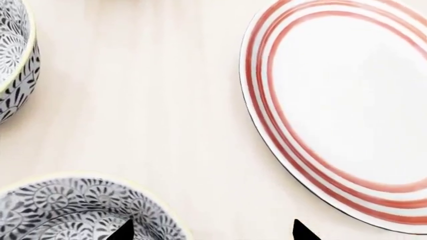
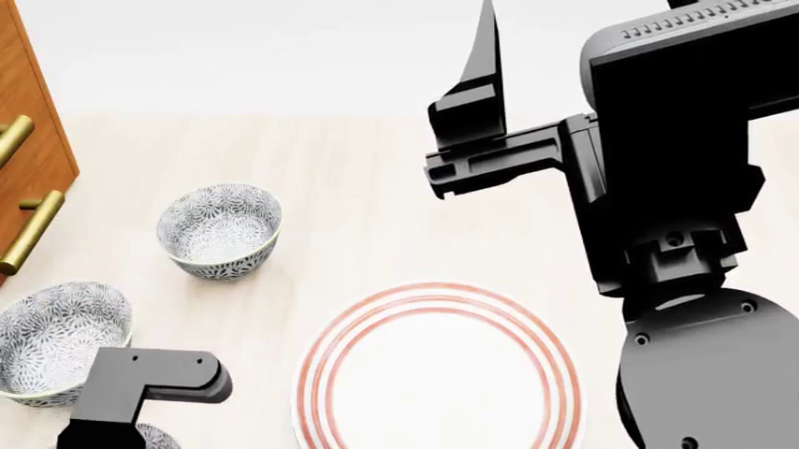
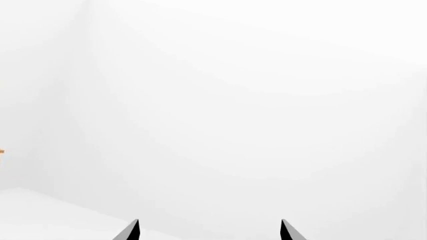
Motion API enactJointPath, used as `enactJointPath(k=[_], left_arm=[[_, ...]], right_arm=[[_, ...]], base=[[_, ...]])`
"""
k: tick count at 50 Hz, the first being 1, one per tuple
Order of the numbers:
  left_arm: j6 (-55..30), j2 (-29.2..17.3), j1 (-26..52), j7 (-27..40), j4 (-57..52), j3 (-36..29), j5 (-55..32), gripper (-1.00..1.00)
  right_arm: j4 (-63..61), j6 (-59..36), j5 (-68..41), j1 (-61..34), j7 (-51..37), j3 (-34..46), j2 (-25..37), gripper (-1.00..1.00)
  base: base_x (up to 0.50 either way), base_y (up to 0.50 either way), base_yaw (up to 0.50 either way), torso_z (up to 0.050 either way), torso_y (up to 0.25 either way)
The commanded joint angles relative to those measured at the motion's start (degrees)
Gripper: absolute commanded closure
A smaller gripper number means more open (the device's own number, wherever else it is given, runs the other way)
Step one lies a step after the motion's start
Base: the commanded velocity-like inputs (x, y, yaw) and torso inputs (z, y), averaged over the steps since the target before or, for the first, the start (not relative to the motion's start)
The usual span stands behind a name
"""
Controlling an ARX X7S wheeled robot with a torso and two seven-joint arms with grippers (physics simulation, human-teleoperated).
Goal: Put the bowl at the front on the plate.
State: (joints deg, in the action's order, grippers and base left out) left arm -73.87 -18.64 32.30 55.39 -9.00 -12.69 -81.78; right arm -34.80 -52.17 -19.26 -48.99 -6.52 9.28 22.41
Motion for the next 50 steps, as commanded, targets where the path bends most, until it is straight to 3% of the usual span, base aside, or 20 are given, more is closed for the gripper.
enactJointPath(k=[1, 49, 50], left_arm=[[1.2, -0.7, -0.8, -1.1, 0.5, -1.6, 1.5, -1.00], [3.8, -2.2, -4.5, -1.1, 1.8, -4.3, 0.4, -1.00], [3.9, -2.1, -4.6, -0.1, 2.2, -3.9, 0.2, 1.00]], right_arm=[[0.0, 0.0, -0.1, -0.1, -0.2, 0.0, 0.1, -1.00], [-0.2, 0.3, -0.5, 0.5, -1.2, -0.1, 1.1, -1.00], [-0.2, 0.4, -0.5, 0.5, -1.2, -0.1, 1.1, -1.00]], base=[[0.00, 0.00, 0.00, 0.000, 0.000], [0.00, 0.00, 0.00, 0.000, 0.000], [0.00, 0.00, 0.00, 0.000, 0.000]])
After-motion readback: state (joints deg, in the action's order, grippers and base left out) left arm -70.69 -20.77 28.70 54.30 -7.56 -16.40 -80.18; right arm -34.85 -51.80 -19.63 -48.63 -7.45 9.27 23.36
